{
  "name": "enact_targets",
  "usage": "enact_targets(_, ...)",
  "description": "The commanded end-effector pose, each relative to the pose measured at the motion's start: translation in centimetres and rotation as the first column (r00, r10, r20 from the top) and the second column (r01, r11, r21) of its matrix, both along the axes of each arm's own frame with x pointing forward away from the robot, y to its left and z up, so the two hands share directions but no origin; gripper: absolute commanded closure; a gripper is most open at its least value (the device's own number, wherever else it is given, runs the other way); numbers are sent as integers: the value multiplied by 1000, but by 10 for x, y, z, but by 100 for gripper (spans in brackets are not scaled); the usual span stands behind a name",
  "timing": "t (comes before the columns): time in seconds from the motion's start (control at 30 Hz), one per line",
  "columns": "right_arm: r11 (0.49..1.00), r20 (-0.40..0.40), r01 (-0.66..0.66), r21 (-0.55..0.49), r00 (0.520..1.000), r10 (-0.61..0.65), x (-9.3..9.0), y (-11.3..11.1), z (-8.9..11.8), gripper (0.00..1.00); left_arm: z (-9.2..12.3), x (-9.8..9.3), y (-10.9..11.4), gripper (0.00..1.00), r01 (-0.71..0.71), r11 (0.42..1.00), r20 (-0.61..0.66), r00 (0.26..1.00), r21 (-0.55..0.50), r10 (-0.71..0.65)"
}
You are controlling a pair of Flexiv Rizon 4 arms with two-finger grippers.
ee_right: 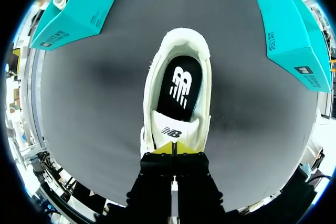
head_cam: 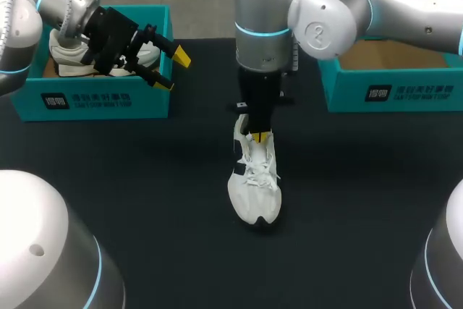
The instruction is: Take the shoe out of the shoebox, open the shoe tongue, remove and reinsert the insole, then place the shoe into the shoebox
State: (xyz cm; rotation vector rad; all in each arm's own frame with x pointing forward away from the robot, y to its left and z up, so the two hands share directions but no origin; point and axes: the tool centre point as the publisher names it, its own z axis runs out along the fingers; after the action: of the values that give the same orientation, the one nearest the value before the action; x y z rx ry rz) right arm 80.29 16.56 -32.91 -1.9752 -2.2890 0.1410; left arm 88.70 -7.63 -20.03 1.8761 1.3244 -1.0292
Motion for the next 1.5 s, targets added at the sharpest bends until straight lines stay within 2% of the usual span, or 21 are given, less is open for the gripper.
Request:
enact_targets(0.03,1000,-17,-5,-8,1000,5,4,4,-9,100,0,0,0,0,1,1000,1,1000,3,-1)
enact_targets(0.13,1000,-19,-15,-8,1000,15,5,3,-10,100,0,0,0,0,1,1000,1,1000,3,-1)
enact_targets(0.2,998,16,-59,25,998,58,4,3,-1,100,0,0,0,0,1,1000,1,1000,3,-1)
enact_targets(0.27,984,52,-172,46,984,170,3,4,10,100,0,0,0,0,1,1000,1,1000,3,-1)
enact_targets(0.33,946,85,-311,93,949,303,0,6,22,100,0,0,0,0,1,1000,1,1000,3,-1)
enact_targets(0.37,907,113,-407,108,911,396,-3,7,27,100,0,0,0,0,1,1000,1,1000,3,-1)
enact_targets(0.43,782,124,-610,128,792,597,-10,8,34,100,0,0,0,0,1,1000,1,1000,3,-1)
enact_targets(0.47,730,111,-668,145,744,659,-13,8,35,100,0,0,0,0,1,1000,1,1000,3,-1)
enact_targets(1.13,730,111,-668,145,744,659,-13,8,35,100,0,0,0,0,1,1000,1,1000,3,-1)
enact_targets(1.17,698,135,-703,135,711,690,-10,7,34,100,0,0,0,0,1,1000,1,1000,3,-1)
enact_targets(1.23,610,228,-788,82,611,758,-1,3,36,100,0,0,0,0,1,1000,1,1000,3,-1)
enact_targets(1.27,550,266,-833,61,545,795,3,2,37,100,0,0,0,0,1,1000,1,1000,3,-1)
enact_targets(1.3,518,294,-854,52,509,809,7,2,40,100,0,0,0,0,1,1000,1,1000,3,-1)
enact_targets(1.37,447,306,-895,14,429,850,14,2,43,100,0,0,0,0,1,1000,1,1000,3,-1)
enact_targets(1.47,403,284,-915,-16,382,880,25,3,45,100,0,0,0,0,1,1000,1,1000,3,-1)
enact_targets(1.5,401,270,-916,-27,379,885,29,3,44,100,0,0,0,0,1,1000,1,1000,3,-1)
